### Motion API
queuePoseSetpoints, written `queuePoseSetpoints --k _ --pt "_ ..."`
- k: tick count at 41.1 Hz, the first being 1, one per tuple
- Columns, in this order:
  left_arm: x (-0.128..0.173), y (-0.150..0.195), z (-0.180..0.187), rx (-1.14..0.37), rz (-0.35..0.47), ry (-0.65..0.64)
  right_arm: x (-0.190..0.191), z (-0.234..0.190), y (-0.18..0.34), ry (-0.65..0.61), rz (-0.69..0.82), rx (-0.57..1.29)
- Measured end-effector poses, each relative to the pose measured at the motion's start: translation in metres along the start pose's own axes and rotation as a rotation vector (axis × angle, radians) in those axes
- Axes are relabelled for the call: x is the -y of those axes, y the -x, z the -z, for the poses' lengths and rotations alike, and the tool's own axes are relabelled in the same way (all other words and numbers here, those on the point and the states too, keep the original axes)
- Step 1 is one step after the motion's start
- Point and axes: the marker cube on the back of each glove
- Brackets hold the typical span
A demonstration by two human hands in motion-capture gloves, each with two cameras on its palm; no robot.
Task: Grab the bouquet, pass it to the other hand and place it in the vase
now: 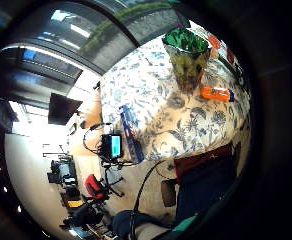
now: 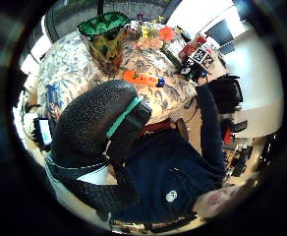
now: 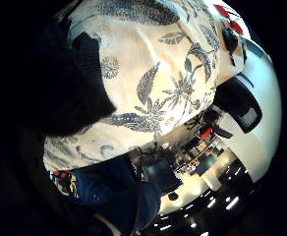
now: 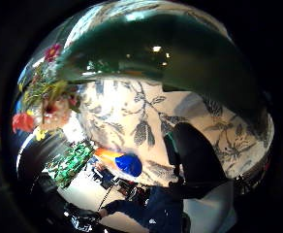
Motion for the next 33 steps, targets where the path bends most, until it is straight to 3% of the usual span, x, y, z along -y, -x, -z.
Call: queuePoseSetpoints --k 6,11,18,22,27,33 --pt "-0.004 0.004 0.002 -0.001 0.013 0.006 -0.006 -0.011 0.006 -0.057 -0.029 -0.047" --pt "-0.007 0.005 0.0 0.009 0.02 0.003 -0.017 -0.021 0.003 0.08 -0.135 -0.069" --pt "-0.005 0.005 -0.014 0.036 0.018 0.024 -0.006 -0.004 0.006 -0.182 -0.098 0.007" --pt "0.0 0.007 -0.022 0.042 0.028 0.035 -0.006 -0.011 0.003 -0.097 -0.117 0.046" --pt "0.005 0.007 -0.026 0.006 0.033 0.058 0.019 0.005 0.013 -0.397 0.037 0.302" --pt "0.015 0.008 -0.027 -0.053 0.054 0.081 -0.004 0.025 0.036 -0.216 0.261 0.708"
